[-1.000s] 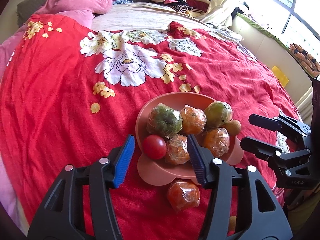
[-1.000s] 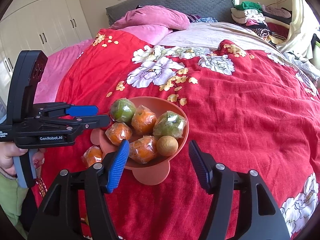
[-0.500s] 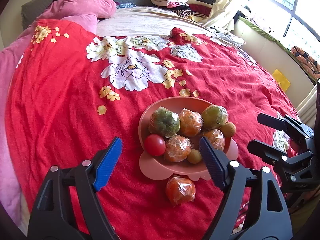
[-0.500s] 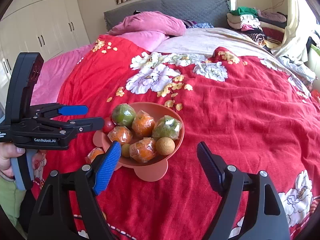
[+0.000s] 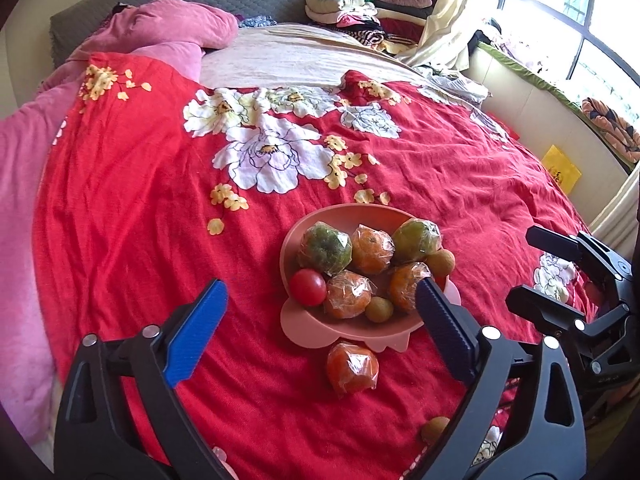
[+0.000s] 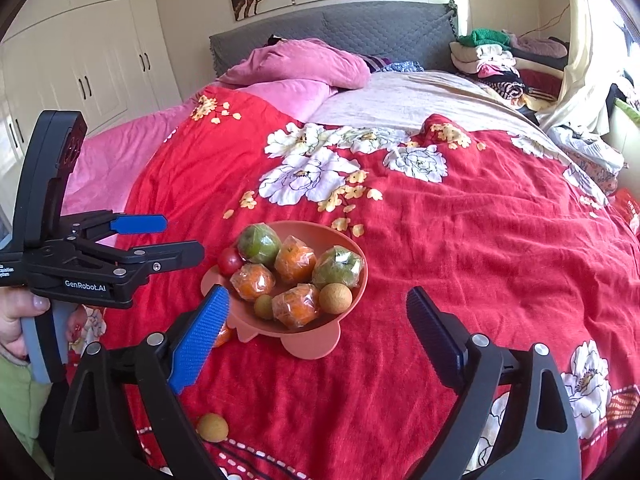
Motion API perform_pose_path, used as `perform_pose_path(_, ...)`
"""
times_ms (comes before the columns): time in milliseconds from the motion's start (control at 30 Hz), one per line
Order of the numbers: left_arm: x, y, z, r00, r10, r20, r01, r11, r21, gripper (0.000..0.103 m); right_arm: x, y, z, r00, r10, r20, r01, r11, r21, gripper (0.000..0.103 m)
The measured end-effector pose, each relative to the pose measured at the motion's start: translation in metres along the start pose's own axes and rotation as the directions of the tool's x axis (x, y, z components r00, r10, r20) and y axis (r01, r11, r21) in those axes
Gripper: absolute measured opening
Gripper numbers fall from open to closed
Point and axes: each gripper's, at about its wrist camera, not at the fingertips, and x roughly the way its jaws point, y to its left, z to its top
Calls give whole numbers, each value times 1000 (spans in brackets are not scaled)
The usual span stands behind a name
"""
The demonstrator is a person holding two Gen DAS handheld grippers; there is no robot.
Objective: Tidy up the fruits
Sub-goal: 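Withdraw both open tools from the bowl toward the remaining loose fruit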
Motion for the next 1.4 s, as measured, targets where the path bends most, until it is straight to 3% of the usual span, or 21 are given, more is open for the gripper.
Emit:
perform_pose_path(700, -35, -4, -13, 999, 15, 34, -14, 1000, -15, 93, -35, 22, -3, 999, -9, 46, 11, 1000, -28, 95)
perform_pose_path(1400, -55, -13, -39, 999, 23, 30, -22, 1000, -10, 93, -56, 50, -31, 1000, 0, 27, 2, 998, -60, 97)
